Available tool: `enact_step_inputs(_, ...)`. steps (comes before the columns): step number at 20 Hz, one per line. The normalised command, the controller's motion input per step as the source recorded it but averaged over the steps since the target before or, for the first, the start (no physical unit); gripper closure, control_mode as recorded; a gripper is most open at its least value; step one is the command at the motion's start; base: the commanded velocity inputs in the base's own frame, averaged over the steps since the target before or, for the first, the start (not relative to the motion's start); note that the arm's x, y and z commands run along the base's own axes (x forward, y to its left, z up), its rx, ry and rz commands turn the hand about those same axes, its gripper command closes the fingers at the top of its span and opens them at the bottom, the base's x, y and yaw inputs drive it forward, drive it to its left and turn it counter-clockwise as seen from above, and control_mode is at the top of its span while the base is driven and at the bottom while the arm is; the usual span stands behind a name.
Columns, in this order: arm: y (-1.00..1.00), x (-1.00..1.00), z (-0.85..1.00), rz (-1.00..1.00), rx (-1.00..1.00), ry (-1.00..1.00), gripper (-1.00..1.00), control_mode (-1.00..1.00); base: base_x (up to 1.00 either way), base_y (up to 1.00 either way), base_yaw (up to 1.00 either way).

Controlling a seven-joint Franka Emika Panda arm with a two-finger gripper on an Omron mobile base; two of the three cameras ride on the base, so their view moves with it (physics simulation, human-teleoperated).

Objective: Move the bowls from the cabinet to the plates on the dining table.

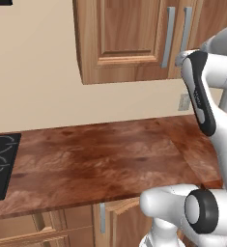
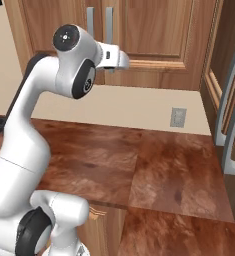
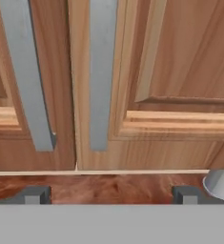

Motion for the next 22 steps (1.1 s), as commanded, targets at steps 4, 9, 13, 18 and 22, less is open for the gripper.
enact_step_inputs(4,0.0,0.2,0.24,0.0,0.0,-0.08,-1.0,-1.0,0.0,0.0,0.0)
enact_step_inputs(9,-0.02,0.28,0.16,0.0,0.0,-0.05,-1.0,-1.0,0.0,0.0,0.0)
enact_step_inputs(13,-0.01,0.42,0.06,0.0,0.0,0.0,-1.0,-1.0,0.0,0.0,0.0)
enact_step_inputs(18,0.0,0.37,0.0,0.0,0.0,0.0,-1.0,-1.0,0.0,0.0,0.0)
enact_step_inputs(22,0.0,0.26,0.0,0.0,0.0,0.0,-1.0,-1.0,0.0,0.0,0.0)
